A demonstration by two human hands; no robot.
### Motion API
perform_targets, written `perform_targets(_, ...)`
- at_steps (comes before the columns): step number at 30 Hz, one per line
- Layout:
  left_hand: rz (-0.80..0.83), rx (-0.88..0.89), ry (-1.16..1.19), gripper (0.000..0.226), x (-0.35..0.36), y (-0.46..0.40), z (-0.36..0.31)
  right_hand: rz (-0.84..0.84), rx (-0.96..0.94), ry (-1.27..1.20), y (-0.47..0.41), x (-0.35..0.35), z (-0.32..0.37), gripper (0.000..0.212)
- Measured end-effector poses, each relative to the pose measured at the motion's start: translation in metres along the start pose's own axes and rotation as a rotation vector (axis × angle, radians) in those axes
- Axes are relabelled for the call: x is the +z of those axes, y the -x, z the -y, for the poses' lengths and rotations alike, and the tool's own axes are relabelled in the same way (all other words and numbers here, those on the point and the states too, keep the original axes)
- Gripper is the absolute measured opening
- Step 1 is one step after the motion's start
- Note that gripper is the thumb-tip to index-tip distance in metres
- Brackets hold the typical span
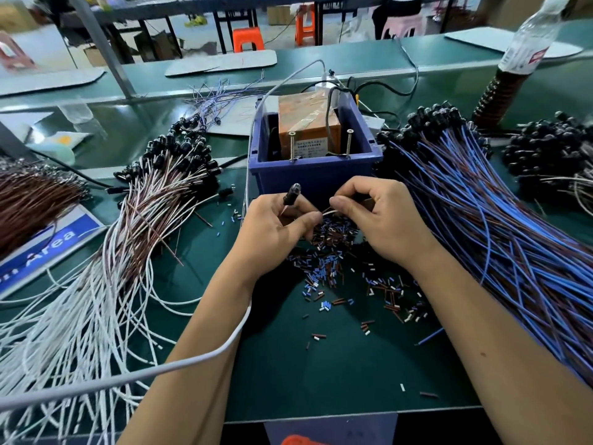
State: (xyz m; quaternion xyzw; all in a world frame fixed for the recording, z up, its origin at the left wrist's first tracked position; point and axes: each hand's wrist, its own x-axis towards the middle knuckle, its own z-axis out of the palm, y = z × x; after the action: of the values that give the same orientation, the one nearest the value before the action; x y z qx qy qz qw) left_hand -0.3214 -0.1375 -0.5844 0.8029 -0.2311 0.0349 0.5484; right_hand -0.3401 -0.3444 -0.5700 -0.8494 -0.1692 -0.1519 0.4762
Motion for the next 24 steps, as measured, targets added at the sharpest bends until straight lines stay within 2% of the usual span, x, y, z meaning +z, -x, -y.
perform_targets(9,0.013,-0.02,0.016,0.014,-0.003,0.0,0.002,0.009,0.021,-0.003,-0.001,0.001,-0.005,0.014)
perform_targets(16,0.011,-0.05,0.121,0.013,-0.01,0.004,0.001,-0.056,0.138,-0.251,-0.003,-0.012,-0.009,0.017)
perform_targets(21,-0.008,-0.139,0.226,0.016,-0.008,0.004,-0.001,0.132,0.215,-0.488,-0.002,-0.023,-0.009,0.006)
perform_targets(24,-0.057,-0.171,0.295,0.016,-0.009,0.003,-0.003,0.326,0.226,-0.703,0.001,-0.033,-0.011,0.015)
